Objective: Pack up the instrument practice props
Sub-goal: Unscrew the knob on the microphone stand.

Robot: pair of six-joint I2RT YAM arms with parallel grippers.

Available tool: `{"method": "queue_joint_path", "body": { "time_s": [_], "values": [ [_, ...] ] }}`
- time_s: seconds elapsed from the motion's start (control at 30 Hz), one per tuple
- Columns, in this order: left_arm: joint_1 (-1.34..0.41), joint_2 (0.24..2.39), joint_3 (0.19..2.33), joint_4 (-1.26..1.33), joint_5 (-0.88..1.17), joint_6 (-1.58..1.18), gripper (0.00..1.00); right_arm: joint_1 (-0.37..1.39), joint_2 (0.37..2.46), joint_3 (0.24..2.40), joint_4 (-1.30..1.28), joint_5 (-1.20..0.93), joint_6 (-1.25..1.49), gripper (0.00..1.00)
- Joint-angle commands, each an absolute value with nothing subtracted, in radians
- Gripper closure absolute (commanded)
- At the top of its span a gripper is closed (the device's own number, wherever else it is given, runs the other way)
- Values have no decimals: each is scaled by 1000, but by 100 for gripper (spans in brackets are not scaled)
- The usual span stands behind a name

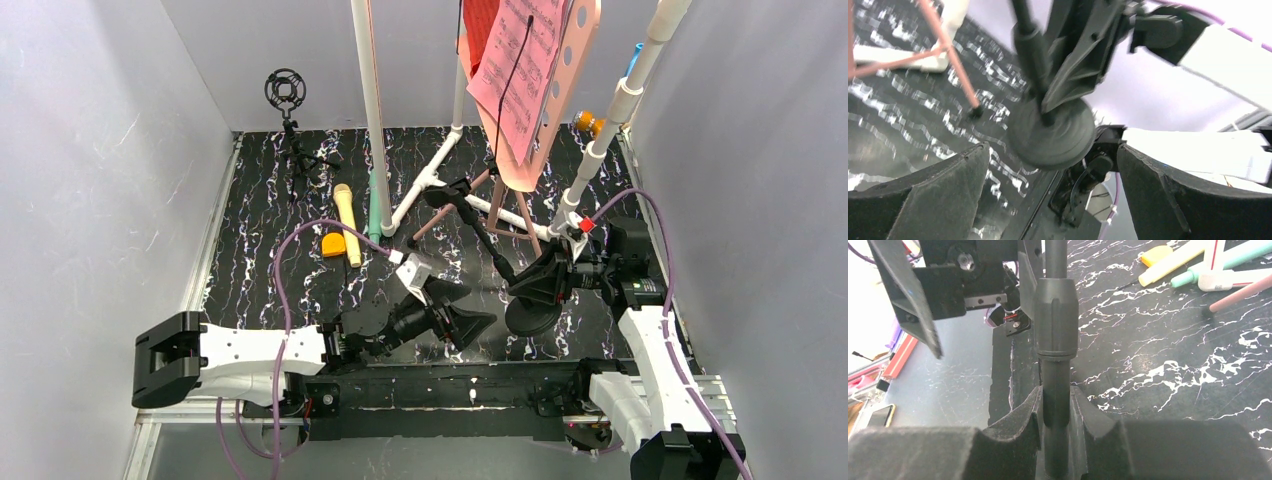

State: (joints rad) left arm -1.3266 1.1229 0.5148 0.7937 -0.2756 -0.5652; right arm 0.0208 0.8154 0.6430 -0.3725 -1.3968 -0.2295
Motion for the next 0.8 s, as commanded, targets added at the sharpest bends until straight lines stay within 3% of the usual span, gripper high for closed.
{"method": "queue_joint_path", "body": {
  "time_s": [0.0, 0.17, 0.53, 0.77],
  "values": [
    [-1331, 1149, 501, 1141, -164, -353, 2, 17, 784, 642, -376, -1483, -273, 99],
    [-1331, 1288, 493, 1415, -186, -235, 2, 17, 768, 631, -376, -1483, -278, 99],
    [-1330, 1434, 604, 1424, -333, -279, 2, 18, 758, 620, -370, -1483, -279, 99],
    [-1330, 1452, 629, 1425, -425, -412, 16, 22, 752, 616, -366, -1484, -279, 99]
  ]
}}
